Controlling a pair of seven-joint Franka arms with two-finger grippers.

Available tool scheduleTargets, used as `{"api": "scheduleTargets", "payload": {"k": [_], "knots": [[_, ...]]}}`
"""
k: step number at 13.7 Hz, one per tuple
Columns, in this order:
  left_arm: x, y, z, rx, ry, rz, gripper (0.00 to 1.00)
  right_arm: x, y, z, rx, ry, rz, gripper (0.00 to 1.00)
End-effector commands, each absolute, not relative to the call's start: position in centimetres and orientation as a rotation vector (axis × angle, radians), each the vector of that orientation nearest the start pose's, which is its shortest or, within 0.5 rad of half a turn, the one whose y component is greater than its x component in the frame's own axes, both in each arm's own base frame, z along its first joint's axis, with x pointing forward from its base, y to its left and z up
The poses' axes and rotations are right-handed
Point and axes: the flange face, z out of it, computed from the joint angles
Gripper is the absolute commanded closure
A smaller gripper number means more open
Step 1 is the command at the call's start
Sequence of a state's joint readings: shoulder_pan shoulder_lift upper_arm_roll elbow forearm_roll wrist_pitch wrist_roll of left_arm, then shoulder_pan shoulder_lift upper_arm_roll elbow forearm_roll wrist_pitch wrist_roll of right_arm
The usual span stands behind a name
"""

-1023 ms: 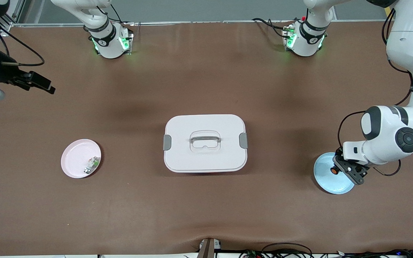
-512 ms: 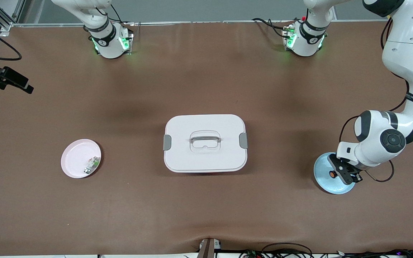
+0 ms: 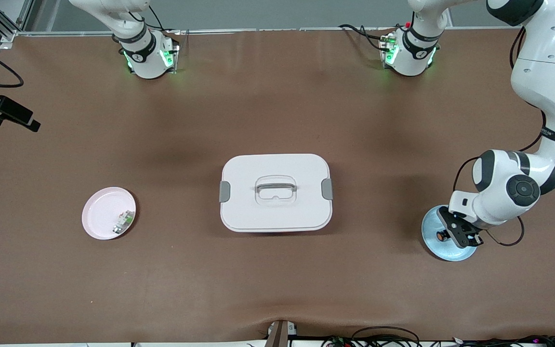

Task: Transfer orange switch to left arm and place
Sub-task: 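Lower the switch onto the blue plate with the left gripper, then open the left gripper to release the switch on the plate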

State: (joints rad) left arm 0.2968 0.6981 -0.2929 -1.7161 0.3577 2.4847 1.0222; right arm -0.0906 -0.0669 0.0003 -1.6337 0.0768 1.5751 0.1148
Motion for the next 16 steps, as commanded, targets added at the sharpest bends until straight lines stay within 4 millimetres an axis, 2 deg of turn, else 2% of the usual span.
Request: {"api": "scheduleTargets", "payload": {"k": [1, 3, 6, 10, 13, 16], "knots": [[67.8, 3.1, 23.0, -2.5, 1.712, -0.141, 0.0, 53.4, -4.5, 64.1, -3.061, 0.318, -0.018, 0.0], [68.0, 2.7, 26.3, -2.615, 1.642, -0.112, 0.0, 53.4, -4.5, 64.0, -3.062, 0.314, -0.014, 0.0], [67.4, 2.5, 32.0, -2.822, 1.41, -0.062, 0.0, 53.4, -4.5, 63.9, -3.064, 0.311, -0.007, 0.0], [65.9, -0.1, 38.4, -2.986, 1.013, 0.002, 0.0, 53.4, -4.6, 63.9, -3.065, 0.312, -0.007, 0.0], [64.7, -2.5, 42.7, -3.041, 0.755, -0.022, 0.0, 53.4, -4.5, 63.9, -3.078, 0.309, -0.009, 0.0], [63.4, -3.6, 46.5, -3.059, 0.556, -0.027, 0.0, 53.4, -4.5, 63.9, -3.078, 0.306, -0.007, 0.0]]}}
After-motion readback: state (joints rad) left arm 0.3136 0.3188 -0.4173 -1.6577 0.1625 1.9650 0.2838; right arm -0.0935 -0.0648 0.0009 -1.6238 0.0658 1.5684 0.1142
